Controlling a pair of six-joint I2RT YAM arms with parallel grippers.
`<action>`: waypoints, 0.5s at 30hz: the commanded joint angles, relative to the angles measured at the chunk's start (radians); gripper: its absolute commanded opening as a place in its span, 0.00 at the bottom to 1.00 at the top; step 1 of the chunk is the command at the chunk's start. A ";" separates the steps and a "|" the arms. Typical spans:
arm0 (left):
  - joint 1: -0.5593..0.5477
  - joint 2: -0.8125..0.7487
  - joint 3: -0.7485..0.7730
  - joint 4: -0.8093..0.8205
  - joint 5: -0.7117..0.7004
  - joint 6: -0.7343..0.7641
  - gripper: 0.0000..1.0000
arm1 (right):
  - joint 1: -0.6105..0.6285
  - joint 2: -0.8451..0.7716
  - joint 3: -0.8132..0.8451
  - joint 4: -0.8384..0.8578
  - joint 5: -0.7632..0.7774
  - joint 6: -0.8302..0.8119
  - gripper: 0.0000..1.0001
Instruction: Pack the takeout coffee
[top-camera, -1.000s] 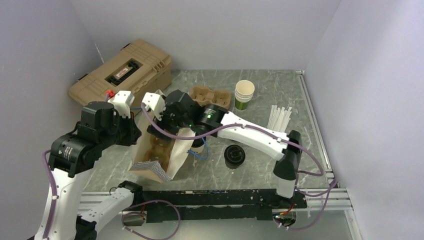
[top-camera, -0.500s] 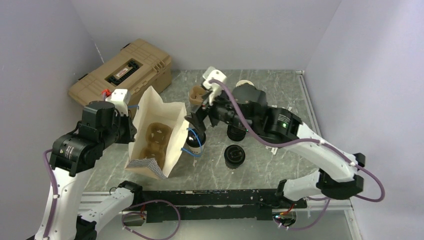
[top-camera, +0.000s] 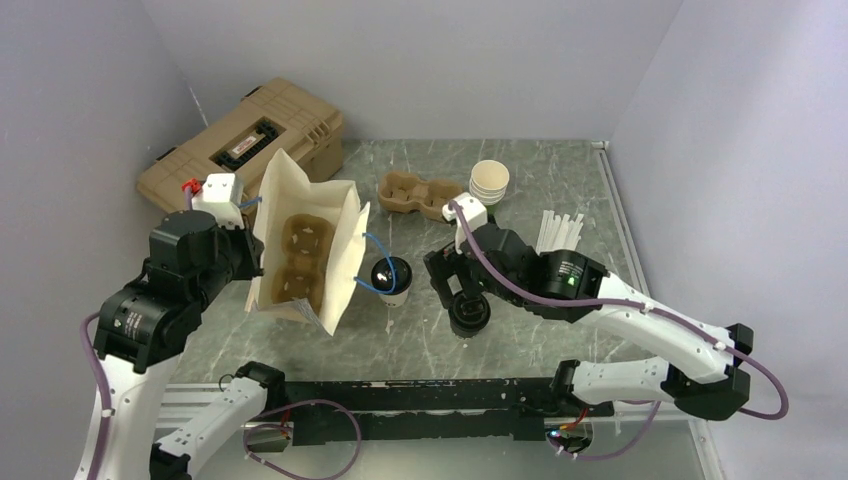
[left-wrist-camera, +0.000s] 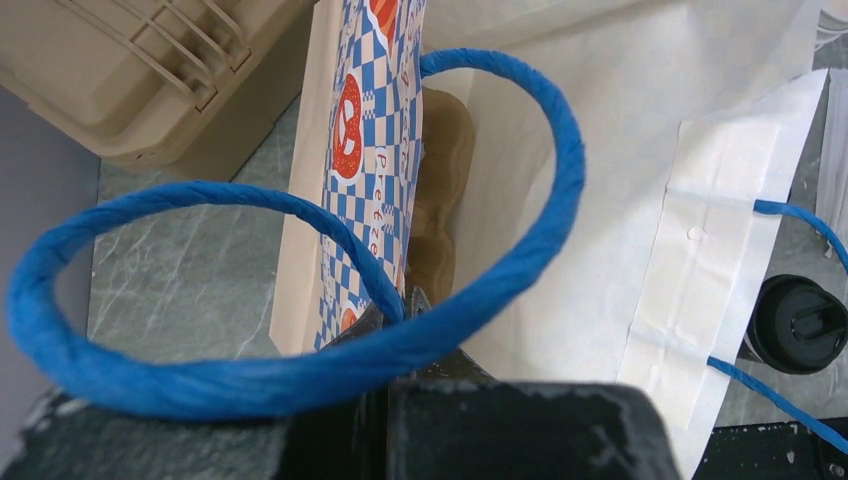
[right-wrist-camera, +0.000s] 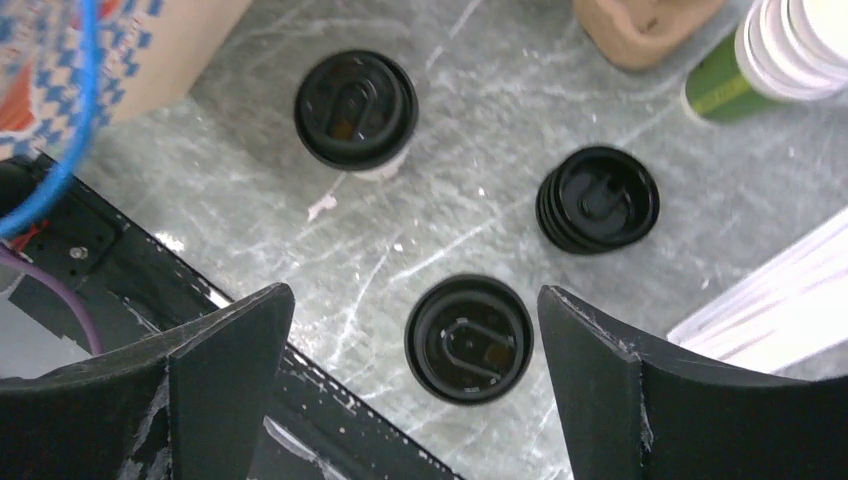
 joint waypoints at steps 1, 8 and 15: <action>-0.003 -0.054 -0.063 0.162 -0.036 -0.017 0.00 | -0.028 -0.054 -0.069 -0.068 0.031 0.119 0.99; -0.003 -0.211 -0.227 0.347 0.027 0.020 0.00 | -0.110 -0.018 -0.181 -0.066 -0.037 0.183 0.99; -0.003 -0.332 -0.346 0.423 0.049 0.046 0.00 | -0.213 0.005 -0.260 0.012 -0.144 0.174 0.99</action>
